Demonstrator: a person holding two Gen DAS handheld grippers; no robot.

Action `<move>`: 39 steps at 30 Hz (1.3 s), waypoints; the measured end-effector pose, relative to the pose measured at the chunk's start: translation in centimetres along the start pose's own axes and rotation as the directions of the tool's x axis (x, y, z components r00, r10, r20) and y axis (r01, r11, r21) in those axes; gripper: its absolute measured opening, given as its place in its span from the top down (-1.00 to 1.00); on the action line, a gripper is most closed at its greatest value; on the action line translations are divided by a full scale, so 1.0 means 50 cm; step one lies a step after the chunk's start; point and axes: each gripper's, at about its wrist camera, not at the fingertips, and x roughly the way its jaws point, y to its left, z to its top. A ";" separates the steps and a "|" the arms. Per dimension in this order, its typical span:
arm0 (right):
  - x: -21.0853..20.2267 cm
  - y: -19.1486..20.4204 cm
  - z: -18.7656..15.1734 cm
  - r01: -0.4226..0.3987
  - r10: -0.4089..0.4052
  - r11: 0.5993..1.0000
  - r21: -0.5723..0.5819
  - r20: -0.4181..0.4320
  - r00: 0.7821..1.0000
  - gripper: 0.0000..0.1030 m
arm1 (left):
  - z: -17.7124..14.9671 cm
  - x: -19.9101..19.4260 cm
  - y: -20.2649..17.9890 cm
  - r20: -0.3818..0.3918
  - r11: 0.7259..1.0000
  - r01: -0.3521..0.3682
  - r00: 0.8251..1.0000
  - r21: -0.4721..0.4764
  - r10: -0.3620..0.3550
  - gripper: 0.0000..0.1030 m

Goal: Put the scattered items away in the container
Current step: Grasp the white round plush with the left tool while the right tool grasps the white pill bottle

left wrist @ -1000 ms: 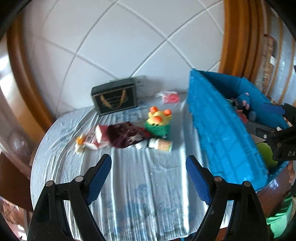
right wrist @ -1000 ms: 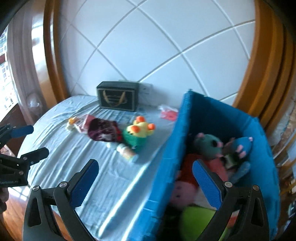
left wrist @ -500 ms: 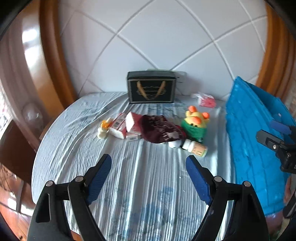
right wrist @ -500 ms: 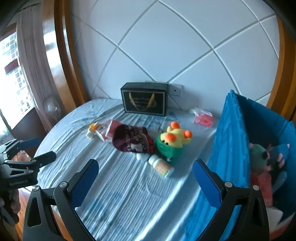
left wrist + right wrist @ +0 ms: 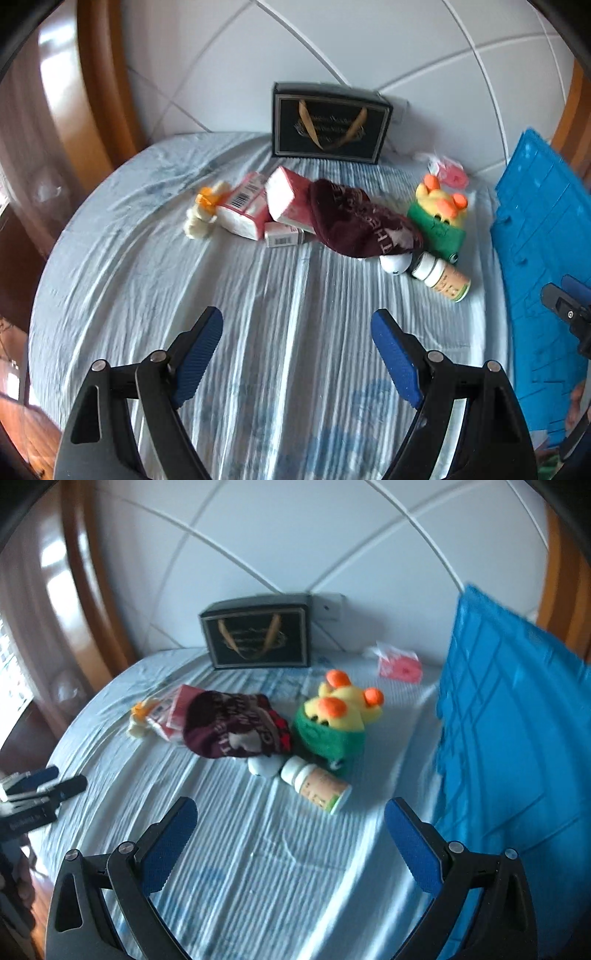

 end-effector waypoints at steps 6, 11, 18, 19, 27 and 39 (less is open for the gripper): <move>0.100 -0.020 -0.044 0.068 -0.057 0.990 0.120 -0.092 0.994 -1.00 | 0.009 0.114 -0.065 -0.059 0.991 0.117 0.992 0.068 -0.113 -0.60; 0.159 -0.055 -0.062 0.106 -0.084 0.984 0.144 -0.152 0.985 -1.00 | 0.021 0.204 -0.157 -0.109 0.979 0.175 0.980 0.102 -0.164 -0.60; 0.251 -0.108 -0.055 0.084 -0.053 0.983 0.161 -0.189 0.981 -1.00 | 0.061 0.315 -0.258 -0.129 0.968 0.177 0.979 0.178 -0.155 -0.60; 0.264 -0.114 -0.054 0.093 -0.062 0.983 0.158 -0.191 0.980 -1.00 | 0.066 0.332 -0.269 -0.137 0.967 0.170 0.980 0.189 -0.146 -0.60; 0.347 -0.155 -0.057 0.100 -0.054 0.974 0.203 -0.223 0.973 -1.00 | 0.104 0.440 -0.292 -0.172 0.967 0.154 0.978 0.203 -0.119 -0.60; 0.402 -0.120 -0.041 0.057 -0.030 0.992 0.115 -0.218 0.975 -1.00 | 0.077 0.451 -0.258 -0.183 0.956 0.198 0.970 0.214 -0.160 0.04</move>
